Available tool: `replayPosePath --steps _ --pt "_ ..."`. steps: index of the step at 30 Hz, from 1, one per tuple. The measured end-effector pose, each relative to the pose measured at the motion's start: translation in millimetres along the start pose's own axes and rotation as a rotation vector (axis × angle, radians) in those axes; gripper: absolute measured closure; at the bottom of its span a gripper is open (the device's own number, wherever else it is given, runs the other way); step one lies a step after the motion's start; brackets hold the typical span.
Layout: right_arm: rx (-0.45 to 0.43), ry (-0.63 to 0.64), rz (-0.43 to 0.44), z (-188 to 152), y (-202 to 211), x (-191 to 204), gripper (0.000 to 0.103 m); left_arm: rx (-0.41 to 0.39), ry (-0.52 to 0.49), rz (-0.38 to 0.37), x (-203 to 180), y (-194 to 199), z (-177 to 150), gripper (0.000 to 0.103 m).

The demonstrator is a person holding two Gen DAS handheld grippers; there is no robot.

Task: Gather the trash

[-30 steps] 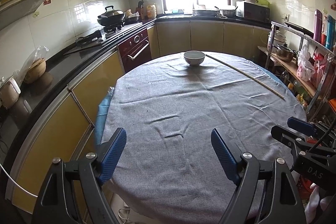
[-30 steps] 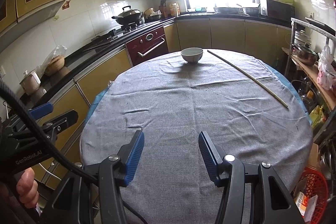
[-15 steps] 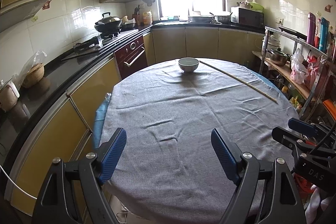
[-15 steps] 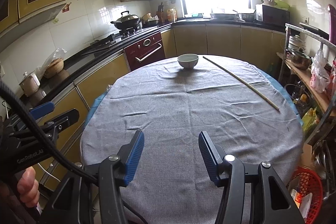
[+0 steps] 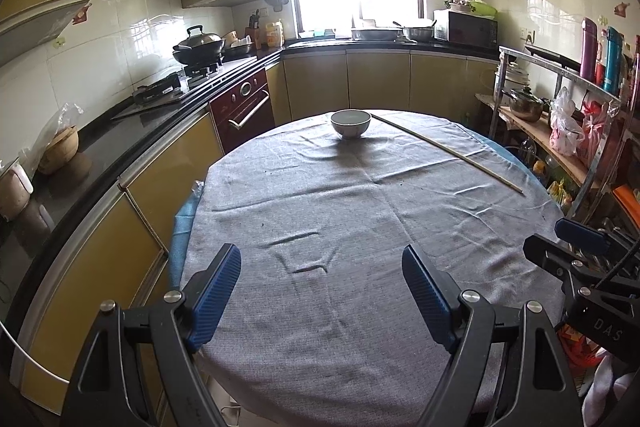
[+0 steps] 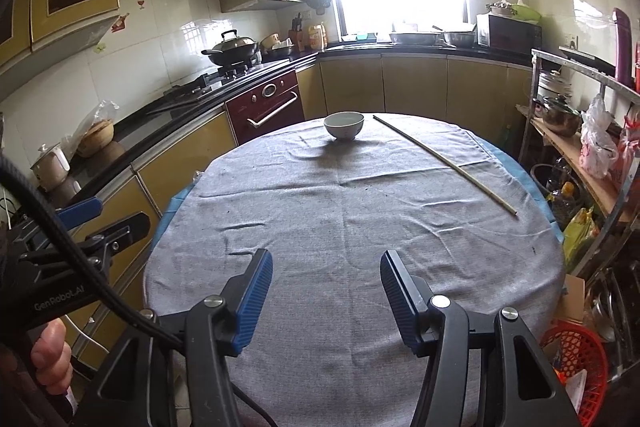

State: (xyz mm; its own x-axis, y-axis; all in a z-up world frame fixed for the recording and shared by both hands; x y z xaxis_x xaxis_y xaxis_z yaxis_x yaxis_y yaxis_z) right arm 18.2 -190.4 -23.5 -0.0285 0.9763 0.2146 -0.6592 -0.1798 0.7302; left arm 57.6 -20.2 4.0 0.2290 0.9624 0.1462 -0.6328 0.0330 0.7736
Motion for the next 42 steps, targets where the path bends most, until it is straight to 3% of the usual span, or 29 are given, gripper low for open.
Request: replayPosePath --steps 11,23,35,42 --pt "-0.001 0.043 0.006 17.2 -5.3 3.1 0.043 0.004 0.032 0.016 6.6 -3.0 10.5 0.02" --pt "0.025 0.043 0.052 35.0 -34.6 -4.6 0.043 0.054 0.047 0.05 7.0 -31.7 21.5 0.02" --pt "0.082 0.016 0.074 42.7 -91.5 -34.0 0.043 0.136 0.03 0.065 -8.7 -84.1 31.0 0.02" --pt "0.135 -0.019 -0.003 35.5 -149.3 -77.6 0.043 0.198 0.031 0.049 -22.5 -135.4 27.1 0.02"
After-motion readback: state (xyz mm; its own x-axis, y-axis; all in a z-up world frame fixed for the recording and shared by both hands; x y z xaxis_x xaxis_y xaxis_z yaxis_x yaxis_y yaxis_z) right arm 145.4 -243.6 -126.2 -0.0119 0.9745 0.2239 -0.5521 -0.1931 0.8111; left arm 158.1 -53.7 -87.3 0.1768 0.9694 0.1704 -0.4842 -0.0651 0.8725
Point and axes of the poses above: each gripper's, at about its wrist camera, not at the fingertips, and y roughly against the way its jaws point, x to its left, z to its top, the point moved 8 cm from there along -y, roughly the way its jaws point, and after that the axes turned 15 degrees about x, right-handed, at the moved point
